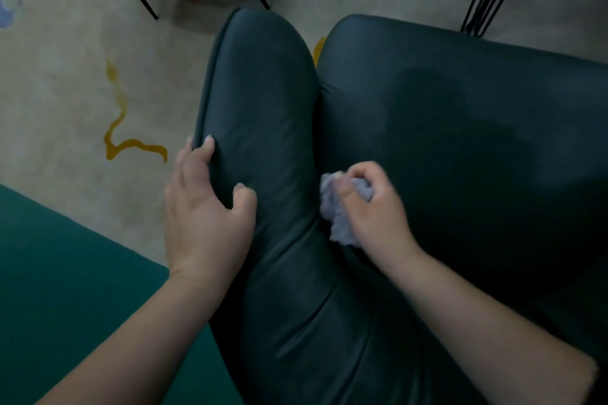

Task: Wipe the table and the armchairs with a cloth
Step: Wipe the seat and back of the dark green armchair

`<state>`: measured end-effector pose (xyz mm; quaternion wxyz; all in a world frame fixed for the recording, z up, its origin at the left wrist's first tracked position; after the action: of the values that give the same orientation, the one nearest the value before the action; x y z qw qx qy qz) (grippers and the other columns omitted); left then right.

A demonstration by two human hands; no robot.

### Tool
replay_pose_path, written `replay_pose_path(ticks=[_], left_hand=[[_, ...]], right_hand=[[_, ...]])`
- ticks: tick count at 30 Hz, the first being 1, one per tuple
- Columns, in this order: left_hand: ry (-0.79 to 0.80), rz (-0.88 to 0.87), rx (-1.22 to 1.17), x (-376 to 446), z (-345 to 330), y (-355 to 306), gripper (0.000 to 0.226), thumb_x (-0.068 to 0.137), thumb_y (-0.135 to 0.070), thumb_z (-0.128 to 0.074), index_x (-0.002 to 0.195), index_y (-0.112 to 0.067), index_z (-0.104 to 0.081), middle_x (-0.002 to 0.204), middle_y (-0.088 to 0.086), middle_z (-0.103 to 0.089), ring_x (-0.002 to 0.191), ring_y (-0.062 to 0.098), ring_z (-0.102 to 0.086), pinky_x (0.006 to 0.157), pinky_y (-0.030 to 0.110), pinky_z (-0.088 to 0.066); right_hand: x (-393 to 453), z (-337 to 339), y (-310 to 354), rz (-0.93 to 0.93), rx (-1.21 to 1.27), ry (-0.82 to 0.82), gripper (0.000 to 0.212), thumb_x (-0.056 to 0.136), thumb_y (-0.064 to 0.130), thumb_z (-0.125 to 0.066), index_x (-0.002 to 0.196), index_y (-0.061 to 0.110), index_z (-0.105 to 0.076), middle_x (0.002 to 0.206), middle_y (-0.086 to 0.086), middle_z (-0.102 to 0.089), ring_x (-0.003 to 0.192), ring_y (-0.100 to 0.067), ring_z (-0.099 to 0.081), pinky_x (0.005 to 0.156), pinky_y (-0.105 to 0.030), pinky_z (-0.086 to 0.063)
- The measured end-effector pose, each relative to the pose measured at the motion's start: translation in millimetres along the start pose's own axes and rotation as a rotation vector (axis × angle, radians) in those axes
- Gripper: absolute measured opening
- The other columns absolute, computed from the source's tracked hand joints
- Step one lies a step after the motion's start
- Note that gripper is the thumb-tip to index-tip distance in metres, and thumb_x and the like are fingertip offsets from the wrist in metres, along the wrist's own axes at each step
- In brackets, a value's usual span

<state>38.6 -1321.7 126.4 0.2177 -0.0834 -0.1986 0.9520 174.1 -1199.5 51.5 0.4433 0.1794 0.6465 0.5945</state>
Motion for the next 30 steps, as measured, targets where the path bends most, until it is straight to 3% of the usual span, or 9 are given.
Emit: replay_pose_path(ticks=[2,4,6,10,13,17,22,27,30], left_hand=[[-0.002,-0.003,-0.002,0.4,0.1,-0.5,0.069,0.075,-0.039,-0.044,0.141,-0.026,-0.033,0.151,-0.001,-0.03,0.137,0.02,-0.028,0.112,0.037,-0.023],[-0.003,-0.005,-0.003,0.4,-0.1,-2.1,0.069,0.075,-0.038,-0.044,0.142,-0.024,-0.033,0.151,0.001,-0.03,0.137,0.021,-0.028,0.112,0.037,-0.023],[0.002,-0.001,0.002,-0.6,0.2,-3.1,0.069,0.075,-0.039,-0.044,0.142,-0.025,-0.032,0.151,-0.001,-0.03,0.137,0.021,-0.029,0.113,0.039,-0.025],[0.011,0.002,0.003,-1.5,1.7,-3.6,0.068,0.076,-0.041,-0.043,0.141,-0.028,-0.031,0.15,-0.001,-0.032,0.136,0.022,-0.031,0.111,0.046,-0.03],[0.009,-0.002,0.011,0.1,1.9,-3.5,0.068,0.075,-0.042,-0.043,0.141,-0.028,-0.031,0.148,0.0,-0.033,0.134,0.023,-0.034,0.109,0.048,-0.032],[0.011,-0.009,0.002,-1.2,2.3,-3.6,0.068,0.076,-0.04,-0.043,0.141,-0.027,-0.031,0.15,0.001,-0.033,0.136,0.023,-0.033,0.109,0.049,-0.032],[0.013,0.007,-0.002,-0.5,1.0,-1.6,0.068,0.076,-0.042,-0.042,0.141,-0.029,-0.03,0.151,-0.001,-0.03,0.136,0.023,-0.031,0.109,0.049,-0.032],[0.058,0.024,-0.077,-1.2,2.2,-1.7,0.068,0.079,-0.038,-0.044,0.143,-0.026,-0.027,0.153,-0.002,-0.023,0.139,0.02,-0.021,0.114,0.039,-0.021],[0.105,0.008,-0.049,0.4,5.9,-4.0,0.066,0.084,-0.032,-0.047,0.146,-0.021,-0.025,0.156,0.003,-0.018,0.141,0.023,-0.016,0.115,0.036,-0.013]], right_hand=[[-25.4,-17.5,7.3,0.11,-0.023,0.14,0.023,0.074,0.049,-0.065,0.08,0.034,-0.049,0.079,0.008,-0.053,0.066,-0.003,-0.052,0.061,-0.017,-0.042],[-29.0,-24.9,1.6,0.15,-0.118,0.145,0.023,0.075,0.047,-0.066,0.08,0.038,-0.045,0.09,0.008,-0.048,0.072,-0.005,-0.054,0.067,-0.017,-0.045],[-16.5,-19.7,-8.6,0.037,-0.104,0.093,0.023,0.082,0.039,-0.066,0.077,0.034,-0.044,0.096,0.001,-0.048,0.072,-0.017,-0.056,0.064,-0.025,-0.048],[-2.3,-5.9,-18.3,-0.161,-0.159,0.072,0.021,0.089,0.032,-0.061,0.079,0.023,-0.045,0.095,-0.017,-0.057,0.065,-0.019,-0.057,0.049,-0.018,-0.04],[-35.8,-4.7,11.0,0.005,-0.046,0.097,0.021,0.084,0.044,-0.059,0.078,0.029,-0.046,0.081,-0.001,-0.056,0.062,-0.006,-0.054,0.055,-0.018,-0.042],[-86.7,-7.0,23.5,0.31,-0.335,0.315,0.023,0.079,0.056,-0.054,0.086,0.04,-0.039,0.092,0.014,-0.039,0.086,0.0,-0.044,0.075,-0.011,-0.037],[-57.5,-4.9,9.3,0.167,-0.273,0.245,0.018,0.089,0.037,-0.059,0.085,0.029,-0.043,0.091,0.003,-0.043,0.08,0.001,-0.044,0.07,-0.007,-0.034],[-38.3,4.3,6.2,-0.06,-0.263,0.159,0.018,0.09,0.033,-0.058,0.085,0.019,-0.048,0.094,-0.005,-0.054,0.077,-0.01,-0.05,0.061,-0.017,-0.037],[-60.1,5.7,24.7,0.099,-0.197,0.172,0.018,0.085,0.042,-0.059,0.082,0.029,-0.047,0.092,0.002,-0.053,0.077,-0.002,-0.05,0.064,-0.009,-0.036]])
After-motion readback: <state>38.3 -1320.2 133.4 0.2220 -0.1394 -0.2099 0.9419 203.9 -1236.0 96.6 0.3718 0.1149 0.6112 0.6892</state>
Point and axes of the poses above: each hand's wrist, its own x-axis towards the middle knuckle, its own z-axis out of the back of the hand, y = z × x, the point moved 1 cm from there along x, towards the middle knuckle
